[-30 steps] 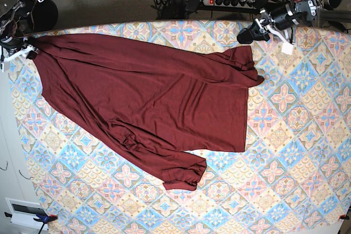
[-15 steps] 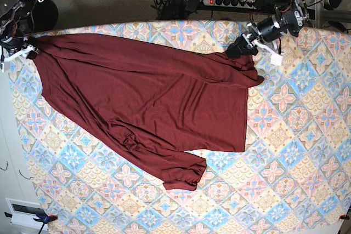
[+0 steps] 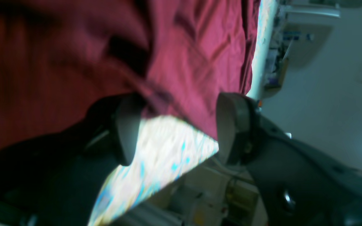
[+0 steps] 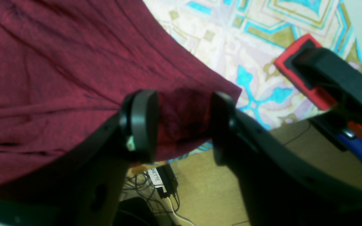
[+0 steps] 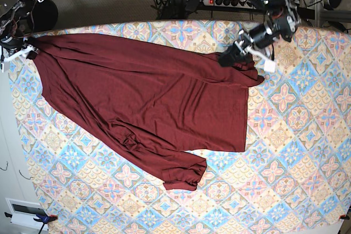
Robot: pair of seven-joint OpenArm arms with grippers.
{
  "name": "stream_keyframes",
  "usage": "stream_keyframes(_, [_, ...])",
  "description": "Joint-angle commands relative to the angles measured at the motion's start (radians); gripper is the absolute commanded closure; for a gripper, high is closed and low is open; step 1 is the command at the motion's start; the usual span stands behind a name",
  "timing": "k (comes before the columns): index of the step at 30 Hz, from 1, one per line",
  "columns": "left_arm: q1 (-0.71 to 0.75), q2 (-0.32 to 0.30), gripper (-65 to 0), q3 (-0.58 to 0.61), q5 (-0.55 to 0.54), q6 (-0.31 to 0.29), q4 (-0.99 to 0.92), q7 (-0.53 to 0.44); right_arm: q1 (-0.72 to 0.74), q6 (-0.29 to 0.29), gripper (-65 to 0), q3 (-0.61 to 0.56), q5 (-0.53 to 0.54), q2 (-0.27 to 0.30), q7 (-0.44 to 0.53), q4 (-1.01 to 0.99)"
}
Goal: Layout the t-shirt on the table in an organized manner, then fold the t-shirt properly
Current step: 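Regrasp the shirt's shoulder edge with the left gripper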
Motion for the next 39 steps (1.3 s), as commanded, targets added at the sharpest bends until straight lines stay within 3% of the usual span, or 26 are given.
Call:
stream_keyframes(1, [0.016, -0.014, -37.8, -0.025, -0.037, -0.008, 0.045, 0.005, 0.006, 0.002, -26.4, 0.004, 0.013, 0.027, 0.013, 0.018])
stream_keyframes(7, [0.091, -0.029, -37.8, -0.142, -0.042, -0.008, 0.226, 0.008, 0.006, 0.002, -26.4, 0.004, 0.013, 0.027, 0.013, 0.018])
stream_keyframes(12, [0.105, -0.029, -37.8, -0.193, -0.031, -0.004, 0.206, 0.007, 0.006, 0.002, -26.4, 0.004, 0.014, 0.025, 0.012, 0.018])
stream_keyframes(17, [0.102, -0.024, -37.8, -0.194, 0.004, 0.05, 0.172, -0.021, 0.005, 0.002, -26.4, 0.004, 0.014, 0.025, 0.012, 0.018])
stream_keyframes(22, [0.063, -0.021, -37.8, -0.19, 0.041, 0.052, 0.145, -0.03, -0.026, 0.002, -26.4, 0.004, 0.014, 0.025, 0.012, 0.02])
stream_keyframes(28, [-0.007, -0.02, -37.8, -0.188, 0.075, 0.052, -0.015, -0.036, -0.035, 0.002, -26.4, 0.004, 0.014, 0.025, 0.012, 0.046])
stream_keyframes(33, [-0.055, 0.015, -37.8, -0.182, 0.09, 0.052, -0.056, -0.031, -0.035, 0.002, -26.4, 0.004, 0.014, 0.025, 0.012, 0.064])
stream_keyframes(39, [-0.102, 0.048, -37.5, -0.071, 0.136, 0.052, -0.058, -0.062, -0.035, 0.002, -26.4, 0.004, 0.014, 0.025, 0.012, 0.064])
